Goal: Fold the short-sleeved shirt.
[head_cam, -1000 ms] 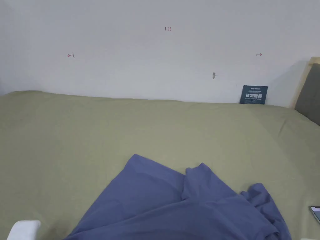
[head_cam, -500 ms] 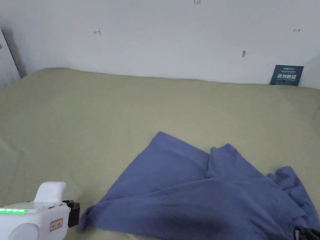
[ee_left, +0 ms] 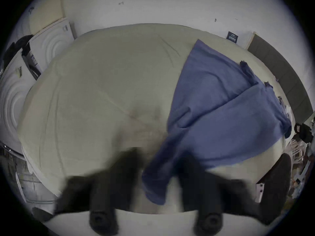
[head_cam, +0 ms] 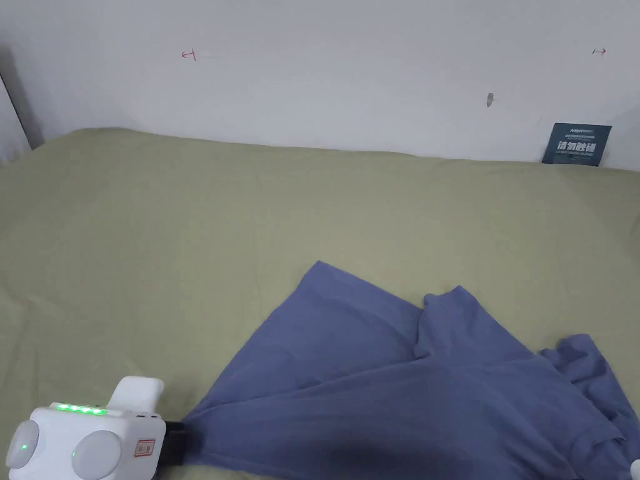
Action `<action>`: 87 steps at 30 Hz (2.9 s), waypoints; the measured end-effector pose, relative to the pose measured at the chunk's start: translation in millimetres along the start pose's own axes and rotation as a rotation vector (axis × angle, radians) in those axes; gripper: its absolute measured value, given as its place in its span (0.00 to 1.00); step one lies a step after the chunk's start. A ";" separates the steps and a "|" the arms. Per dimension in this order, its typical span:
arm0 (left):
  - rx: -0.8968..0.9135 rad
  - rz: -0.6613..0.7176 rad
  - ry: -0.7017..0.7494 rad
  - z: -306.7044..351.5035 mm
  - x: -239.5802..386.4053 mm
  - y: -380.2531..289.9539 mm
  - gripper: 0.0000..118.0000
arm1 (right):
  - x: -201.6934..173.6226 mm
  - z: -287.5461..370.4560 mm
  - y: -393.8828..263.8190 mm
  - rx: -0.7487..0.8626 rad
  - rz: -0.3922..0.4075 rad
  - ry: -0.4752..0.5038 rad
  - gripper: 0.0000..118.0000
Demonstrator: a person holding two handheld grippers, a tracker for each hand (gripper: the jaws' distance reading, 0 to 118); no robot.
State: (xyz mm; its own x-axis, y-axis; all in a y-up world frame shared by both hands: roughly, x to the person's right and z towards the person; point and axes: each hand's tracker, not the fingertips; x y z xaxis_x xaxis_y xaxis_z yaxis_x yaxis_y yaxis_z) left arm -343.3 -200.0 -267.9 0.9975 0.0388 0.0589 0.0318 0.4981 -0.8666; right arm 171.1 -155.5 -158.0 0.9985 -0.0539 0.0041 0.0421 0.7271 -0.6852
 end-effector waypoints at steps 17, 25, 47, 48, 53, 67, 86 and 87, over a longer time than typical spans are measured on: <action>-0.018 0.049 -0.048 -0.3 5.6 3.4 0.07 | 46.6 -188.0 173.3 -0.094 0.107 -0.027 0.13; -0.041 0.059 -0.055 -1.8 8.0 10.8 0.07 | 48.7 -273.7 179.6 -0.336 0.236 -0.067 0.81; 0.302 0.085 -0.075 114.1 28.6 84.2 0.07 | 45.5 -9.0 248.1 0.189 0.176 -0.004 0.00; 0.342 0.083 -0.076 127.6 31.0 96.2 0.07 | 49.1 9.5 257.6 0.217 0.176 -0.007 0.00; 0.494 0.076 -0.088 193.3 39.6 162.4 0.07 | 53.8 95.5 291.3 0.368 0.151 -0.057 0.00; 0.652 -0.025 0.112 319.9 68.3 315.5 0.07 | 38.3 194.5 395.1 0.584 0.127 -0.130 0.00; 0.632 -0.044 0.206 260.4 77.0 422.4 0.00 | 37.6 85.3 522.3 0.550 0.132 -0.187 0.00; 0.637 -0.037 0.211 257.8 78.9 432.5 0.00 | 38.2 77.7 531.0 0.553 0.129 -0.195 0.00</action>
State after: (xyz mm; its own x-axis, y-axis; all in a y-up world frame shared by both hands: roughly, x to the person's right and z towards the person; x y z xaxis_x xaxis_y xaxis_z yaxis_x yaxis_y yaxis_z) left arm -267.0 241.7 -510.3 0.9895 -0.1261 -0.0713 0.0875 0.9124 -0.3998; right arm 234.3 281.7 -465.1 0.9824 0.1472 0.1149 -0.1210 0.9704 -0.2089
